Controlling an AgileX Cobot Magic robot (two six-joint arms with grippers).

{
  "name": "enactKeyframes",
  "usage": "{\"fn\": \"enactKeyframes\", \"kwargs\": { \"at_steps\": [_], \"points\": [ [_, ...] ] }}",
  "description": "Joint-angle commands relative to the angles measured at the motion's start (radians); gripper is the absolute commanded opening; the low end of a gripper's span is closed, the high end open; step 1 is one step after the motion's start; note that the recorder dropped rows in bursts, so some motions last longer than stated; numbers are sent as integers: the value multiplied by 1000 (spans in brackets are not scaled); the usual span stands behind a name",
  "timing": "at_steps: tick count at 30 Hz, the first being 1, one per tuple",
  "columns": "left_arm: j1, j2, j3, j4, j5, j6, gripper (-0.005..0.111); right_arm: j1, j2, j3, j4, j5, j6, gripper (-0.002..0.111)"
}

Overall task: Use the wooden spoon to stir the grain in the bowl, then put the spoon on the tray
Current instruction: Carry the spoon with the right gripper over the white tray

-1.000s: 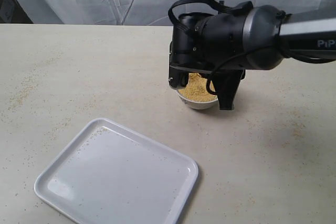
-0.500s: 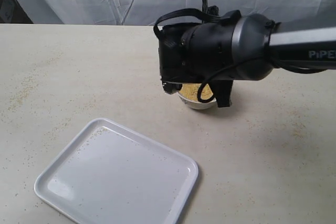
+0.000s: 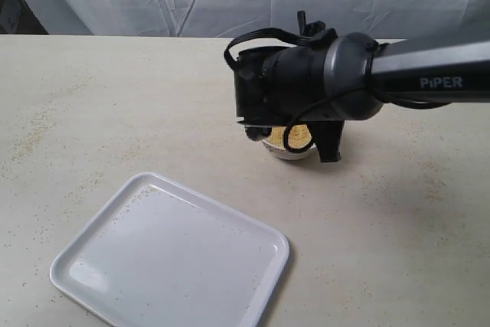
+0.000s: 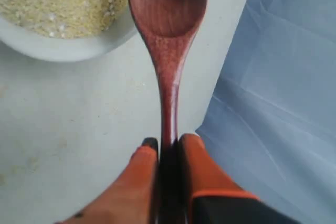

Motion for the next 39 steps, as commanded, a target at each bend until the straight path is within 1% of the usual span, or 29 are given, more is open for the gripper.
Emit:
{"fn": "enactKeyframes", "kwargs": {
  "at_steps": [1, 4, 7, 10, 11, 12, 14, 20, 23, 33, 39],
  "points": [
    [-5, -5, 5, -2, 1, -2, 0, -56, 0, -3, 79, -35, 41, 0],
    [-5, -5, 5, -2, 1, -2, 0, -67, -8, -3, 84, -91, 134, 0],
    [-5, -5, 5, -2, 1, -2, 0, -64, -45, -3, 119, -217, 235, 0],
    [-5, -5, 5, -2, 1, -2, 0, -62, -101, -3, 284, -451, 249, 0],
    [-5, -5, 5, -2, 1, -2, 0, -62, -113, -3, 372, -520, 225, 0],
    [-5, -5, 5, -2, 1, -2, 0, -62, -120, -3, 431, -575, 199, 0],
    [-5, -5, 5, -2, 1, -2, 0, -52, -120, -3, 565, -620, 110, 0],
    [-5, -5, 5, -2, 1, -5, 0, -2, -66, -3, 885, -616, -146, 0],
    [-5, -5, 5, -2, 1, -5, 0, 27, -17, -3, 988, -583, -239, 0],
    [-5, -5, 5, -2, 1, -3, 0, 126, 51, -3, 1016, -593, -253, 0],
    [-5, -5, 5, -2, 1, -4, 0, 136, 63, -3, 1035, -584, -253, 0]
  ]
}}
